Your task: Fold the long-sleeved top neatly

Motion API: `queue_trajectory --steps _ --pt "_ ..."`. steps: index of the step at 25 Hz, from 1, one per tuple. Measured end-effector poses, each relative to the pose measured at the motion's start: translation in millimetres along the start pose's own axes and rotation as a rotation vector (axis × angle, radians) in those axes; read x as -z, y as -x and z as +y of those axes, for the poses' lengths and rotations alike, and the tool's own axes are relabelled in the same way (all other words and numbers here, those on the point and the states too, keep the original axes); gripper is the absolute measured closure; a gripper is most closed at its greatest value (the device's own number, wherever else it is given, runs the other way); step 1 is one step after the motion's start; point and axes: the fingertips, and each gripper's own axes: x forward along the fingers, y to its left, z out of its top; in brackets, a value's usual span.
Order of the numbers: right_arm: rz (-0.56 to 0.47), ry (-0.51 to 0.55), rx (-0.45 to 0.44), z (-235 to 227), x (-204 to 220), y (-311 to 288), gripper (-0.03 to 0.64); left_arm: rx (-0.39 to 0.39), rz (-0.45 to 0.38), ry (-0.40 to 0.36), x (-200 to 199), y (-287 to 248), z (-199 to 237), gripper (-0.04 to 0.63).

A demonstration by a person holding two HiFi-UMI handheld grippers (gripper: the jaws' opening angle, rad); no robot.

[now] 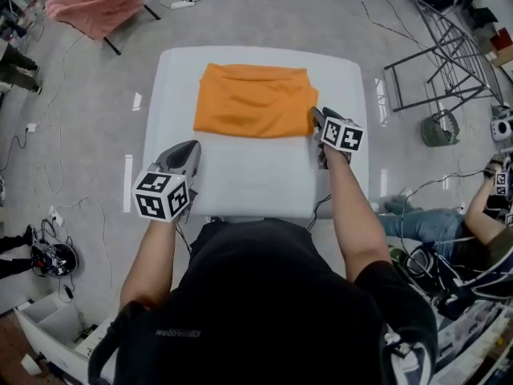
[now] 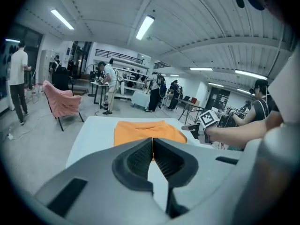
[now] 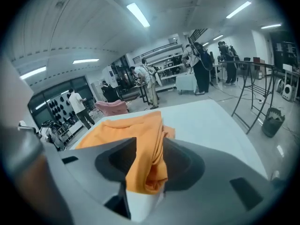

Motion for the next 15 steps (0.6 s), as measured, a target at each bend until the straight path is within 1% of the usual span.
queue_trajectory --steps 2,4,6,9,12,15 --pt "0.022 -0.007 -0.029 -1.7 0.4 -14.3 0.413 -0.03 -0.011 0.01 -2.5 2.7 -4.6 0.588" --pt "0.039 -0.033 -0.056 1.1 4.7 -26.5 0.396 -0.062 -0.013 0.02 3.2 8.2 -5.3 0.588" --pt "0.061 -0.061 -0.058 2.9 13.2 -38.5 0.373 -0.095 -0.003 0.033 16.4 14.9 -2.2 0.588" --pt "0.11 -0.084 -0.039 -12.4 19.5 -60.0 0.341 -0.136 0.023 0.058 32.6 10.5 -8.0 0.588" --pt "0.155 -0.093 -0.038 -19.7 21.7 -77.0 0.334 -0.159 0.04 0.081 43.5 6.2 -15.5 0.588" --pt "0.196 -0.071 -0.025 -17.2 26.1 -88.2 0.342 -0.18 0.039 0.114 48.8 8.6 -14.8 0.588"
